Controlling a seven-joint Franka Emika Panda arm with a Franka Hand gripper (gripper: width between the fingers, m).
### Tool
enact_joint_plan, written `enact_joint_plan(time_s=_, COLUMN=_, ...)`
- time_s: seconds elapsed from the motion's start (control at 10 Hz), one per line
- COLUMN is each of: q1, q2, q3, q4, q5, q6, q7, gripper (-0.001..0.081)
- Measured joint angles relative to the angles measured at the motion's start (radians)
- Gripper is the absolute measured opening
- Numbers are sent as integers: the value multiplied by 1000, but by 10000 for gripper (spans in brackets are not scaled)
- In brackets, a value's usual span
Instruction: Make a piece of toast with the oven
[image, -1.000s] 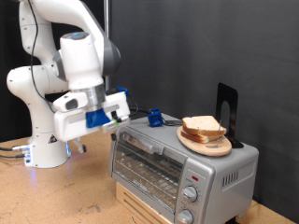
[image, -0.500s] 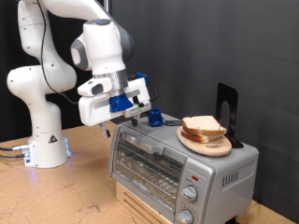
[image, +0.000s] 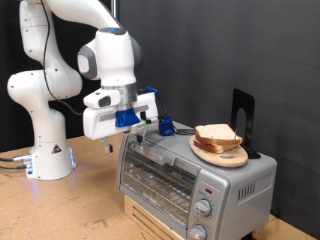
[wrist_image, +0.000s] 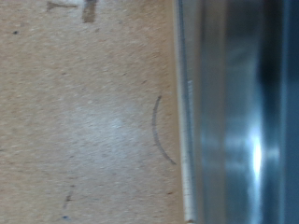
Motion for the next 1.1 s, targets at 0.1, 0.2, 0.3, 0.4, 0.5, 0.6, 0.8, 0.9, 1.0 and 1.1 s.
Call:
enact_joint_plan(time_s=0.1, q1=-15, q2=-1, q3=0, q4=-1, q5=-30, q6=-1, q7=19, gripper=809)
enact_joint_plan(time_s=0.2, q1=-35, q2=-1, q3=-3, q4=-3, q5=-57, q6=0, q7=23, gripper=809)
enact_joint_plan(time_s=0.3, q1=-57, q2=3, q3=-9, q4=-6, q5=-83, q6=5, q7=23, gripper=809)
enact_joint_plan(time_s=0.4, q1=-80, q2=9, q3=-15, q4=-12, q5=-112, q6=17, q7=23, gripper=809)
enact_joint_plan(time_s=0.5, q1=-99, q2=17, q3=-22, q4=-19, q5=-133, q6=28, q7=21, gripper=809)
enact_joint_plan(time_s=0.6, q1=-116, q2=26, q3=-31, q4=-24, q5=-150, q6=44, q7=19, gripper=809)
enact_joint_plan(time_s=0.8, q1=-140, q2=48, q3=-50, q4=-30, q5=-165, q6=74, q7=5, gripper=809)
enact_joint_plan(time_s=0.9, q1=-149, q2=60, q3=-57, q4=-30, q5=-165, q6=82, q7=-2, gripper=809)
enact_joint_plan(time_s=1.0, q1=-155, q2=70, q3=-65, q4=-30, q5=-166, q6=91, q7=-4, gripper=809)
enact_joint_plan(time_s=1.1, q1=-162, q2=81, q3=-70, q4=-30, q5=-169, q6=99, q7=-5, gripper=809)
